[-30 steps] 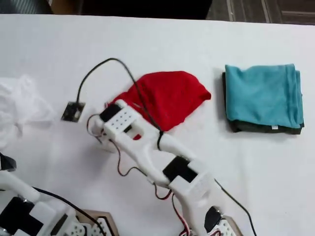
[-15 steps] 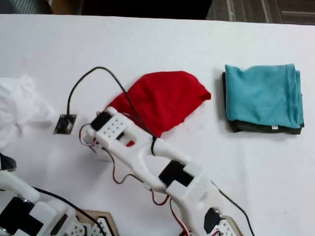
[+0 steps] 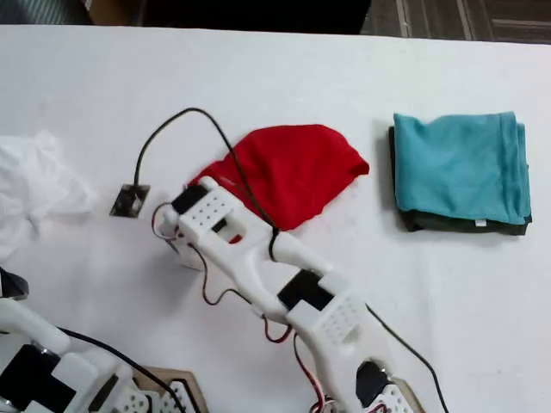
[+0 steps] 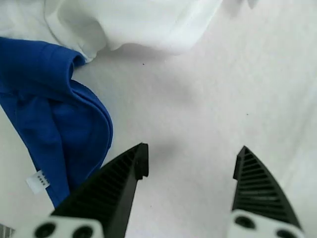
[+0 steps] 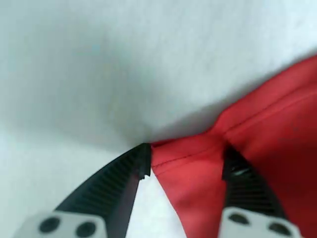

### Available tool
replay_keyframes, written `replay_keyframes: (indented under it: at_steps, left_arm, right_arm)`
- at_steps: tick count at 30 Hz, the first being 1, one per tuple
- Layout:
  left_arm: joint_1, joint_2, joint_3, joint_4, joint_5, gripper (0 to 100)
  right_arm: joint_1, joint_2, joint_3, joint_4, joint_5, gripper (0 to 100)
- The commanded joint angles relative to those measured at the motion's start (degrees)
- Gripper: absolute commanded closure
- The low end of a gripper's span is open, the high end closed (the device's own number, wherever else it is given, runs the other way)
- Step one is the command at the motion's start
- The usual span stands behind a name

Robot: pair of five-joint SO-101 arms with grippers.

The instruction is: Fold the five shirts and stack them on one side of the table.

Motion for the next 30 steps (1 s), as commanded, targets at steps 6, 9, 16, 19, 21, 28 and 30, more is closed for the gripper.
replay_keyframes:
  at_steps: [6,9,16,19,21,28,30]
  left_arm:
    - [0.4,-2.2,-0.5,-0.8,-0.4,71]
    - [0.6,-2.2,-0.2,-0.8,-0.4,71]
    - [4.3,-2.1,0.1,-0.4,-0.3,71]
    - [7.1,-2.1,1.5,-0.4,-0.3,71]
    - [9.9,-2.1,3.6,-0.4,-0.3,71]
    - [25.1,-2.3,9.8,-0.7,0.1,71]
    - [29.2,-2.6,9.7,-0.8,0.1,71]
  right_arm:
    - [3.6,-0.7,-2.5,2.0,0.6,97.7]
    - [6.0,-4.4,-5.3,5.9,0.6,97.7]
    - [11.4,-19.2,-14.7,17.5,4.0,97.8]
    - [13.1,-26.4,-19.6,22.5,5.2,97.8]
    - [14.4,-30.9,-22.9,25.0,5.9,97.8]
    - [26.8,-43.4,-25.6,26.4,7.3,97.8]
    - [32.1,-45.4,-25.6,26.4,9.8,97.8]
